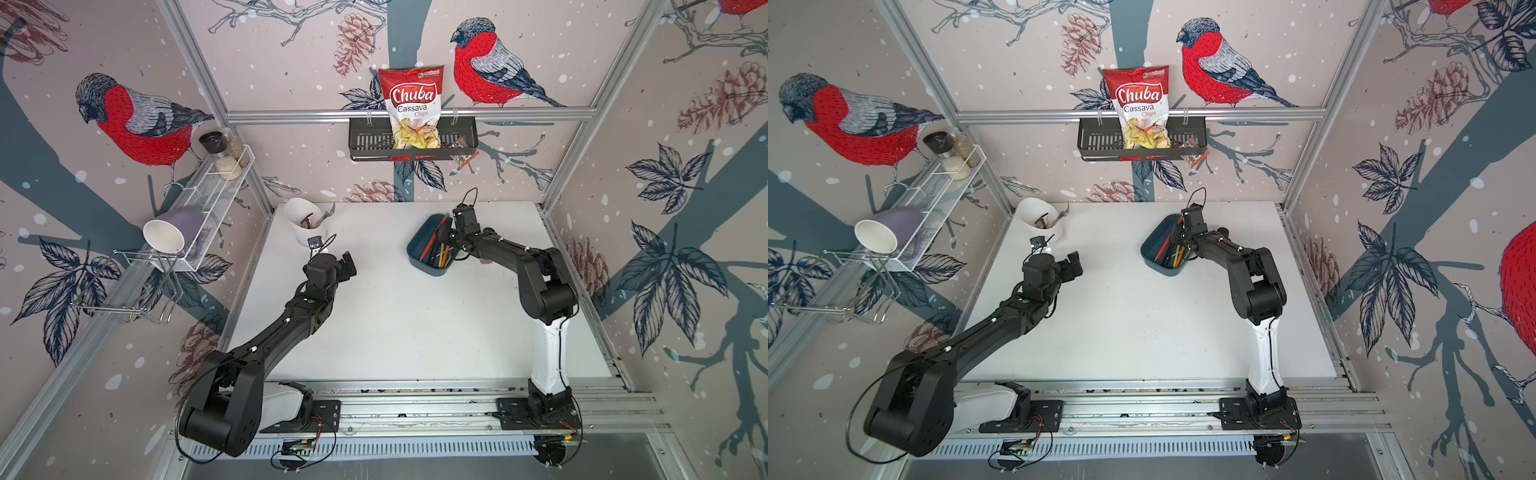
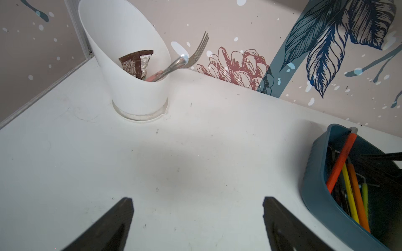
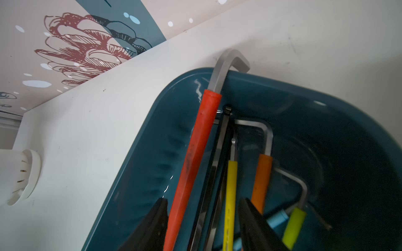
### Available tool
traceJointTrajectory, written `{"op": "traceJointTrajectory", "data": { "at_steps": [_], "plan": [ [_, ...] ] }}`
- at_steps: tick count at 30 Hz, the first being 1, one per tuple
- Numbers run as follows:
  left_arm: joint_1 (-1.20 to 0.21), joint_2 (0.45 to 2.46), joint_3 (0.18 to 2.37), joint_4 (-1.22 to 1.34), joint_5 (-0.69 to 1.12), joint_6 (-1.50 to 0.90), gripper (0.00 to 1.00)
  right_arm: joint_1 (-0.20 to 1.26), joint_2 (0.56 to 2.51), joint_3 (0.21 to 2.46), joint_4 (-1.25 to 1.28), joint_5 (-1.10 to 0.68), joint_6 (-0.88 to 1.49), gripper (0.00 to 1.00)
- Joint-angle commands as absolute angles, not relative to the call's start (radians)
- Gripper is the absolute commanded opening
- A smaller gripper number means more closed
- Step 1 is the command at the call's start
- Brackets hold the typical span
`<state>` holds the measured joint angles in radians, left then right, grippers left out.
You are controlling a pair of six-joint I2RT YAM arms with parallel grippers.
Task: Put the hex key on the desktop into the storage box
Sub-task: Adjust the Allen key in the storage box.
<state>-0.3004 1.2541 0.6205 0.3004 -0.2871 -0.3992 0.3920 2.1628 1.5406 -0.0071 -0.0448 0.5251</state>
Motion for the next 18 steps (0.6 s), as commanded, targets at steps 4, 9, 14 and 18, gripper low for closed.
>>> {"op": "traceJointTrajectory", "data": {
  "at_steps": [4,9,14,18],
  "plan": [
    [-0.300,1.264,0.626,0.295,-0.280,-0.406,0.96,0.396,2.263,1.646,0.000,-0.007,0.525,0.53],
    [-0.299,1.278,0.630,0.290,-0.279,-0.398,0.96,0.397,2.329,1.708,0.000,-0.009,0.521,0.48],
    [-0.300,1.297,0.632,0.290,-0.278,-0.398,0.96,0.403,2.334,1.705,0.036,-0.012,0.517,0.35],
    [-0.300,1.311,0.632,0.286,-0.272,-0.398,0.96,0.409,2.307,1.698,0.048,-0.011,0.506,0.26]
  ]
}}
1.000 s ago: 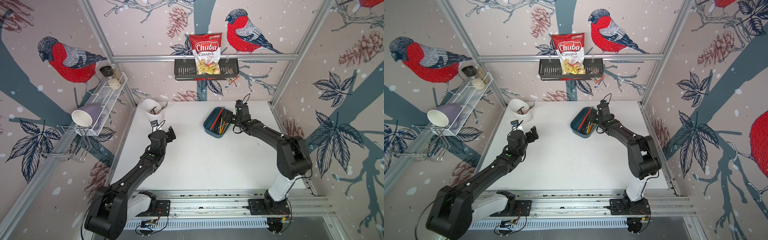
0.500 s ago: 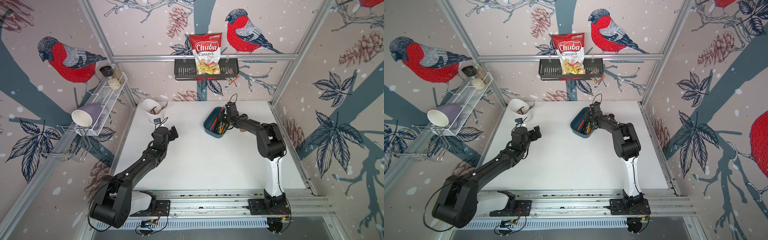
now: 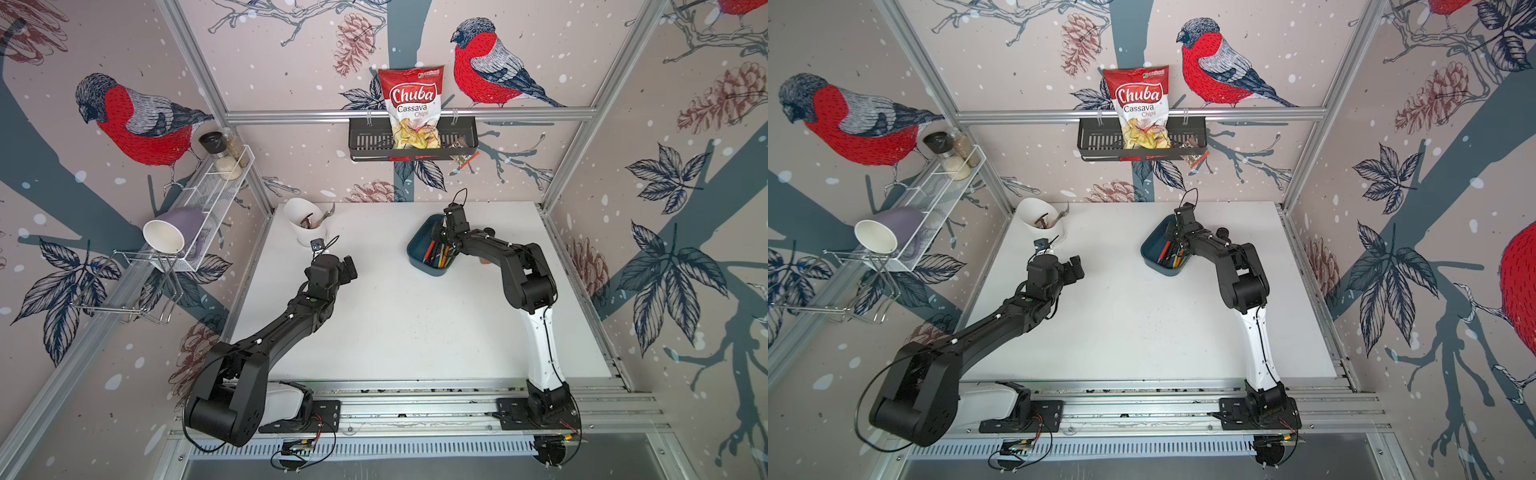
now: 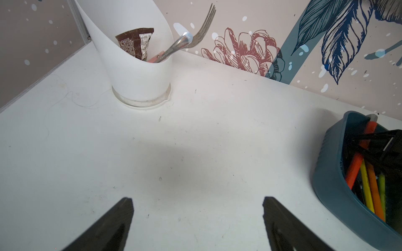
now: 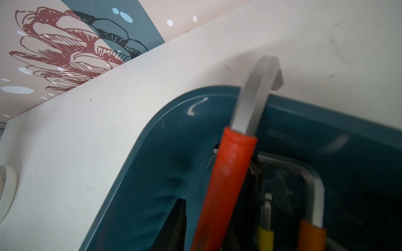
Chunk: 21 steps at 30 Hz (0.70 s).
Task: Put the hex key on the desktop into the storage box
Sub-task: Adjust the Allen key in the storage box.
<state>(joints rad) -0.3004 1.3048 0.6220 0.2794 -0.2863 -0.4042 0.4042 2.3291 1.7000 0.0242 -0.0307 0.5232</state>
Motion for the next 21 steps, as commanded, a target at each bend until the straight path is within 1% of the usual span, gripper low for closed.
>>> {"op": "traceJointTrajectory", "data": {
  "at_steps": [1,3,8,14,21],
  "plan": [
    [-0.300,1.314,0.632,0.284,-0.272,-0.398,0.96,0.411,2.296,1.693,0.050,-0.009,0.506,0.23],
    [-0.299,1.316,0.632,0.281,-0.272,-0.398,0.96,0.413,2.271,1.677,0.060,-0.012,0.508,0.19],
    [-0.300,1.318,0.636,0.278,-0.272,-0.402,0.96,0.411,2.226,1.667,0.067,-0.039,0.515,0.15],
    [-0.299,1.324,0.638,0.274,-0.263,-0.405,0.96,0.412,2.173,1.654,0.056,-0.033,0.529,0.14],
    [-0.300,1.325,0.640,0.272,-0.263,-0.395,0.96,0.412,2.102,1.558,0.057,0.000,0.545,0.12]
  ]
}}
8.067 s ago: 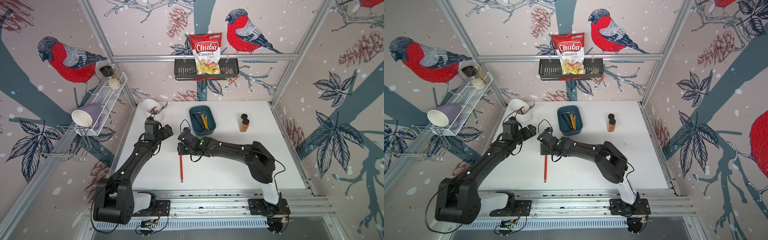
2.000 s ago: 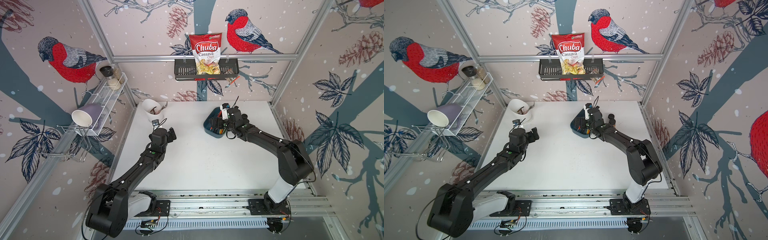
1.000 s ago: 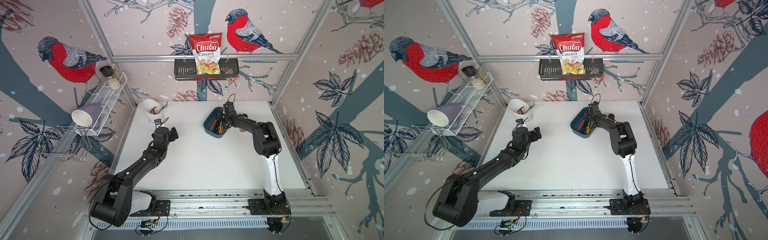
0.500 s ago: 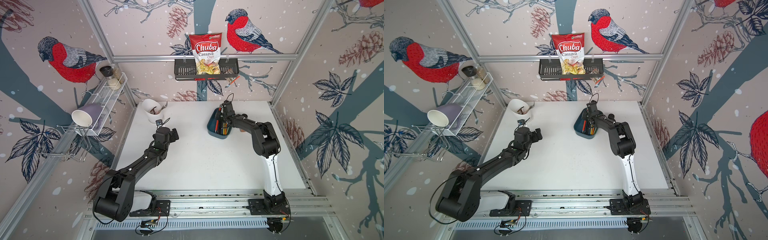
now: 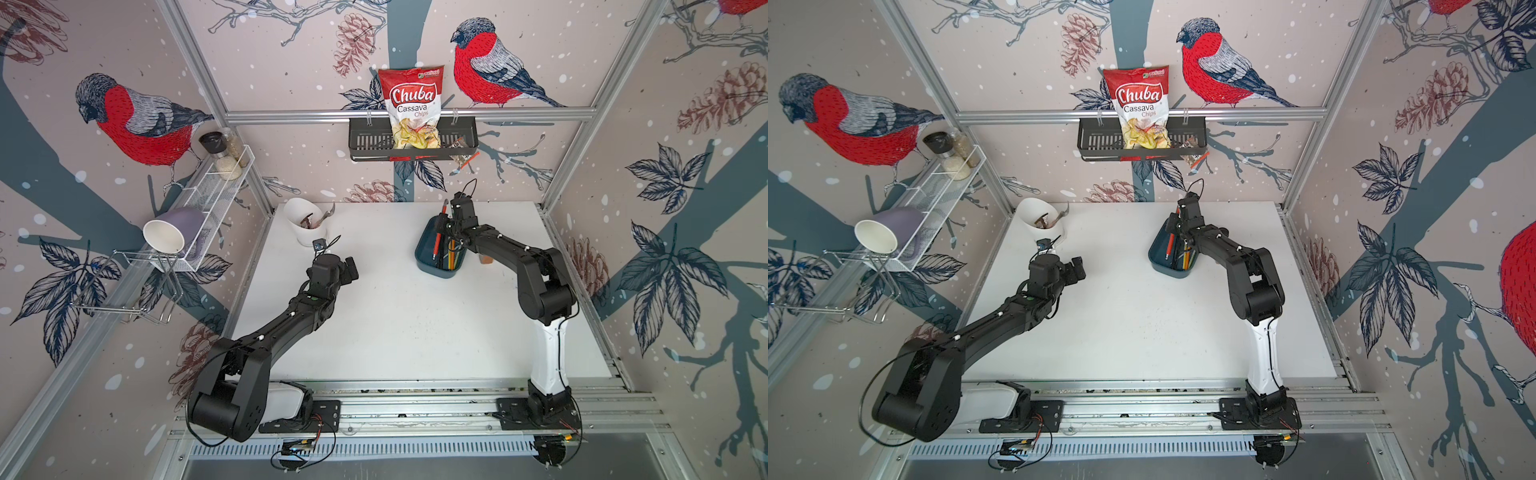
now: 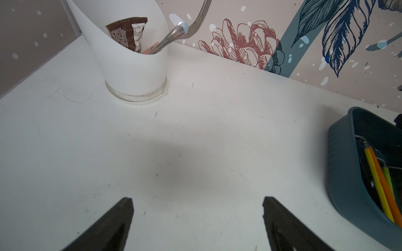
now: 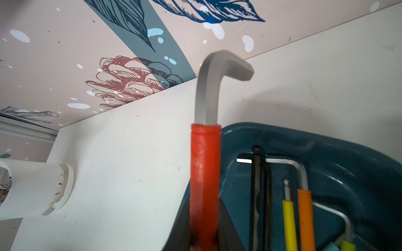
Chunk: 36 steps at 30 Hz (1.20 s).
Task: Put the hex key on the desktop into the storage box
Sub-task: Adjust the Allen key in the storage box.
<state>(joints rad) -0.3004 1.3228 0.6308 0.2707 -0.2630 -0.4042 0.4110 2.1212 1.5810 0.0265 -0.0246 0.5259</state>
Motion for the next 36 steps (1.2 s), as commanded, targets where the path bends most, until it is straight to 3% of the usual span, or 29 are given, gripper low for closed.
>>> {"op": "traceJointTrajectory", "data": {
  "at_steps": [1,9,12,14,15,16,22,26,36],
  "plan": [
    [-0.300,1.327,0.642,0.271,-0.264,-0.395,0.96,0.411,2.102,1.551,0.053,0.000,0.545,0.12],
    [-0.300,1.344,0.656,0.251,-0.248,-0.397,0.96,0.425,2.103,1.491,0.056,0.001,0.554,0.12],
    [-0.300,1.342,0.658,0.244,-0.251,-0.400,0.96,0.425,2.118,1.483,0.052,0.000,0.554,0.18],
    [-0.300,1.337,0.653,0.245,-0.260,-0.400,0.96,0.424,2.128,1.483,0.046,-0.008,0.550,0.34],
    [-0.301,1.333,0.651,0.248,-0.265,-0.402,0.96,0.425,2.132,1.484,0.041,-0.012,0.548,0.53],
    [-0.301,1.327,0.646,0.251,-0.270,-0.403,0.96,0.425,2.132,1.483,0.035,-0.009,0.548,0.63],
    [-0.299,1.262,0.590,0.306,-0.339,-0.406,0.96,0.441,2.030,1.427,0.047,0.042,0.513,0.85],
    [-0.300,1.190,0.508,0.404,-0.415,-0.375,0.96,0.477,1.885,1.343,0.060,0.169,0.451,0.99],
    [-0.285,1.032,0.304,0.638,-0.665,-0.185,0.96,0.540,1.408,0.771,0.288,0.693,0.352,1.00]
  ]
}}
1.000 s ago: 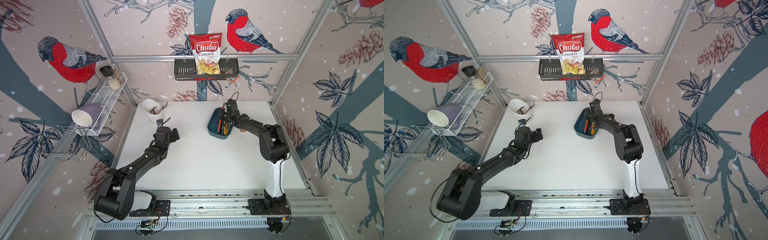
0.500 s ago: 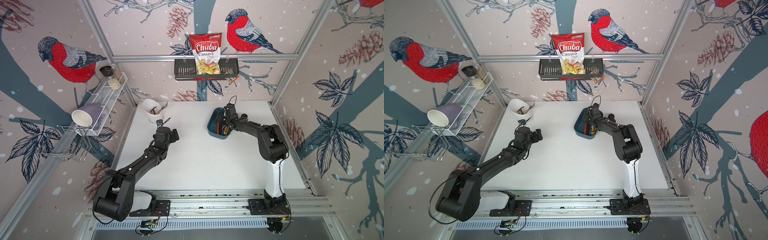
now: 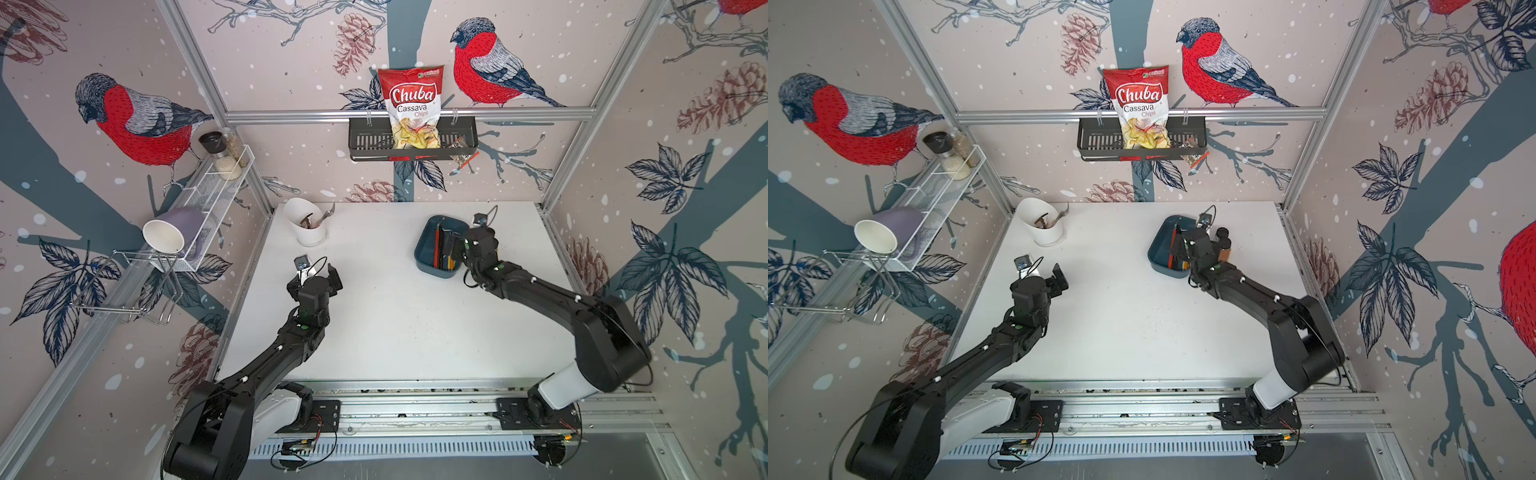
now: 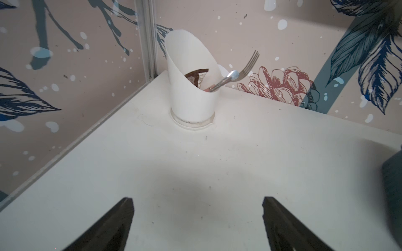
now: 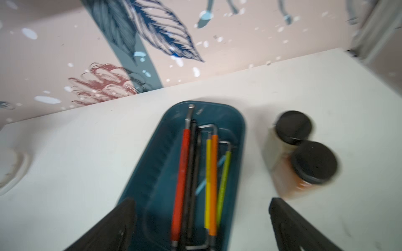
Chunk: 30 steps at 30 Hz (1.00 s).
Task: Put the hex key on the desktop into the storage box
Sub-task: Adjust the Allen key in the storage box, then reset both arms
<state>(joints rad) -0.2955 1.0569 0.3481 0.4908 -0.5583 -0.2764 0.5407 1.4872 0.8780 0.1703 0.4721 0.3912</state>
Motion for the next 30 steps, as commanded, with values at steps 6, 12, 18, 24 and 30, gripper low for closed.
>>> {"op": "traceJointTrajectory", "data": {
  "at_steps": [6,12,18,24,30],
  "plan": [
    [-0.158,1.072,0.132,0.913,-0.612,-0.146,0.96,0.448,1.219,0.473,0.447,0.820,0.274,0.99],
    [-0.135,1.291,0.156,1.152,-0.480,-0.030,0.96,0.347,1.201,0.339,0.770,0.685,0.096,1.00],
    [-0.123,1.486,0.254,1.203,-0.416,-0.003,0.97,0.199,1.403,0.260,1.082,0.598,0.032,1.00],
    [-0.077,1.520,0.240,1.233,-0.362,-0.056,0.97,0.084,1.494,0.255,1.196,0.347,0.058,1.00],
    [-0.071,1.531,0.232,1.261,-0.349,-0.050,0.97,0.035,1.500,0.226,1.211,0.264,0.100,1.00]
  ]
}}
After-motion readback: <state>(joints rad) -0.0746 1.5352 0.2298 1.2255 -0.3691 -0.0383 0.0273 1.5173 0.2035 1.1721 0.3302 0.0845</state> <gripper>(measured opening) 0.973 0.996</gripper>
